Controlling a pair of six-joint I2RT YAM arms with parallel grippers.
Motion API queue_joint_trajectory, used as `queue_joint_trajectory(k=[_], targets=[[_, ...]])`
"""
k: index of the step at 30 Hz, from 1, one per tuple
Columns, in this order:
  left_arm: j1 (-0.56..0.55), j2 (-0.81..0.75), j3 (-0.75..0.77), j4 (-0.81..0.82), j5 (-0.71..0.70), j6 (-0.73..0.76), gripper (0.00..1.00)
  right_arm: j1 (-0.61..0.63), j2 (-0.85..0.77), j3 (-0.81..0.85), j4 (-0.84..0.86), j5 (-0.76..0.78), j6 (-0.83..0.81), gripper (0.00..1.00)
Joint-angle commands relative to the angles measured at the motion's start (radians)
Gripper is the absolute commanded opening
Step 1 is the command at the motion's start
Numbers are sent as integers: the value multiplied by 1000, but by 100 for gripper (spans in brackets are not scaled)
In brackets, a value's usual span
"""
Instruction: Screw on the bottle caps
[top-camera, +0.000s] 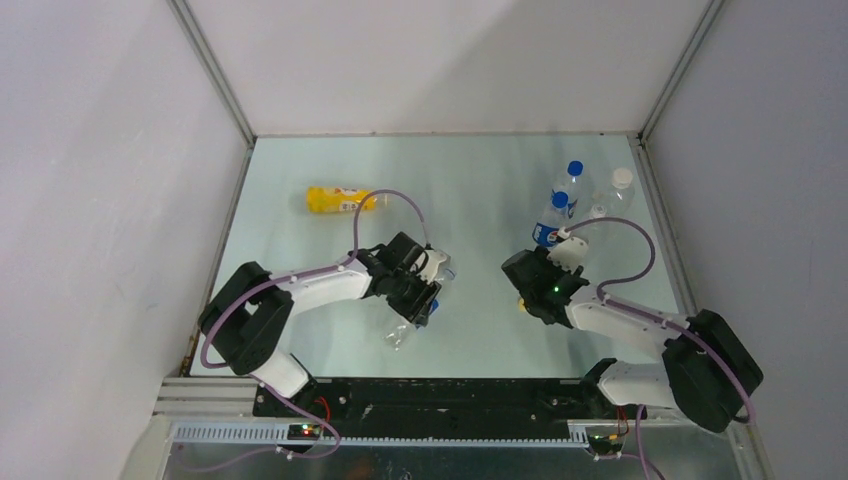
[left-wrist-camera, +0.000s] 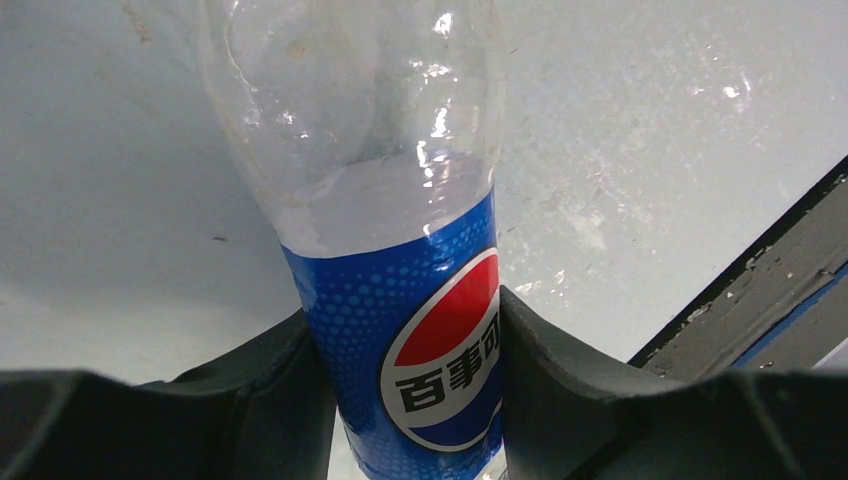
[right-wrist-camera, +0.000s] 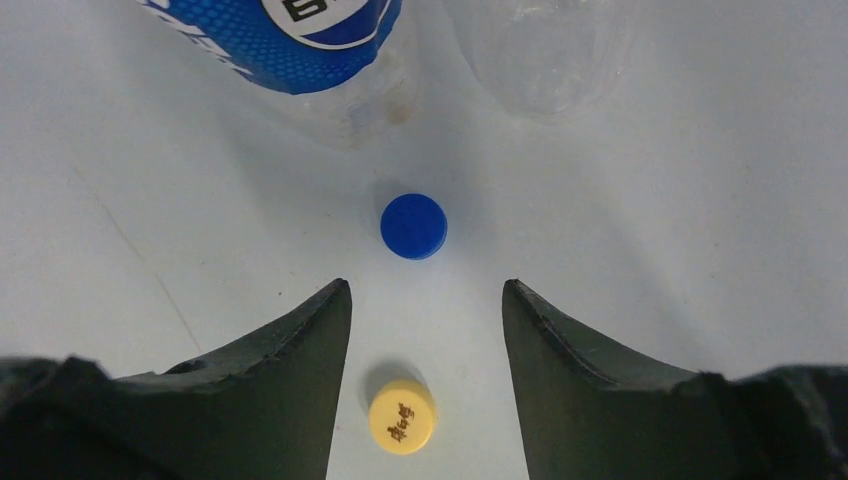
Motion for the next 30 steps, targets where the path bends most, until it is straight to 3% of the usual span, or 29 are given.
queue_joint_trajectory(k=[1,17,30], targets=[[-29,2,-15,48,30,-48,55,-1,48,0,64,90,109,58],[-44,19,-13,55,15,-60,55,-75,217,14,118,2,166,54],[-45,30,-9,52,8,-61,55,-93,335,120,6,18,243,51]])
